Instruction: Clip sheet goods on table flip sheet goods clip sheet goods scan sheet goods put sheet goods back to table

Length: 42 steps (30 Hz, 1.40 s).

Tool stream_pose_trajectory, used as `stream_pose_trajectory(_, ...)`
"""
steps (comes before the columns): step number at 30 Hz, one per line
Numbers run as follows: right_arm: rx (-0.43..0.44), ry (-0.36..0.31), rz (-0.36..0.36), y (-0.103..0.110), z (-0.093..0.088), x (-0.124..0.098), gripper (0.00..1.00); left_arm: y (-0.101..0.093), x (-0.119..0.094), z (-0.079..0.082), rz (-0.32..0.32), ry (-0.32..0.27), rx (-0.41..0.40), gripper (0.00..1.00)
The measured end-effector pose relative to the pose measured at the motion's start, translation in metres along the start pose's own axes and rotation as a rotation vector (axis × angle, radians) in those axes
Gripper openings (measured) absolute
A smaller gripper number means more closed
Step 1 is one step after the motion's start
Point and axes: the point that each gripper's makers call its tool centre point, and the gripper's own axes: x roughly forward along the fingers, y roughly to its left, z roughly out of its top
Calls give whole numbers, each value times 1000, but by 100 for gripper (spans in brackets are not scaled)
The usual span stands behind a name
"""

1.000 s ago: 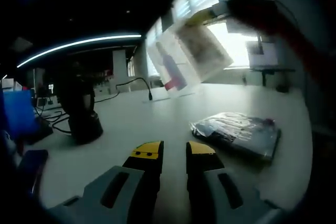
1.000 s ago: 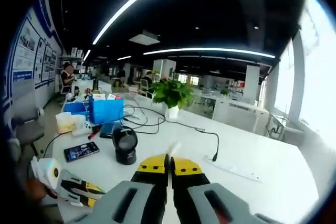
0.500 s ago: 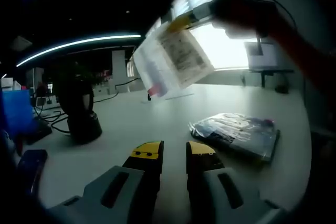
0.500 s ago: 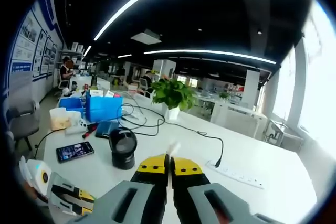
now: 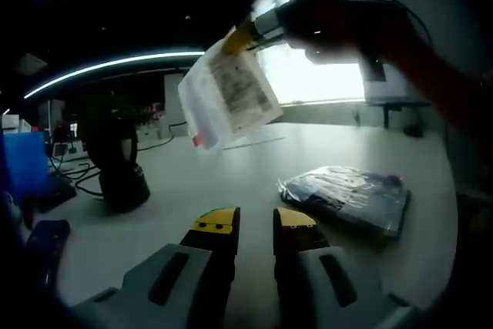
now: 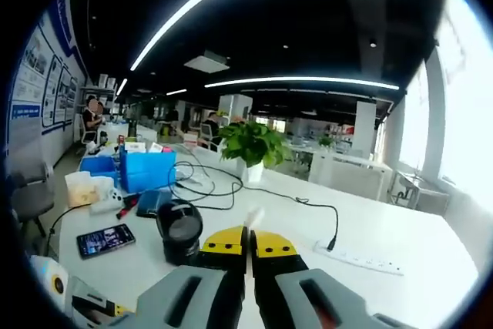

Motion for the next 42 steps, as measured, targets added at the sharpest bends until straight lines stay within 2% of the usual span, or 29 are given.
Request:
stream_pose_trajectory(15, 39, -33, -67, 6, -10, 22, 0, -1, 0, 0, -1, -1, -1, 11)
stream_pose_trajectory(21, 16, -47, -105, 11, -15, 29, 0, -1, 0, 0, -2, -2, -2, 11)
stream_pose_trajectory(31, 4, -39, -110, 16, -25, 36, 0, 0, -1, 1, 1, -1, 0, 11)
stream_pose_trajectory(42, -25, -37, -85, 20, -24, 37, 0, 0, 0, 0, 0, 1, -1, 11)
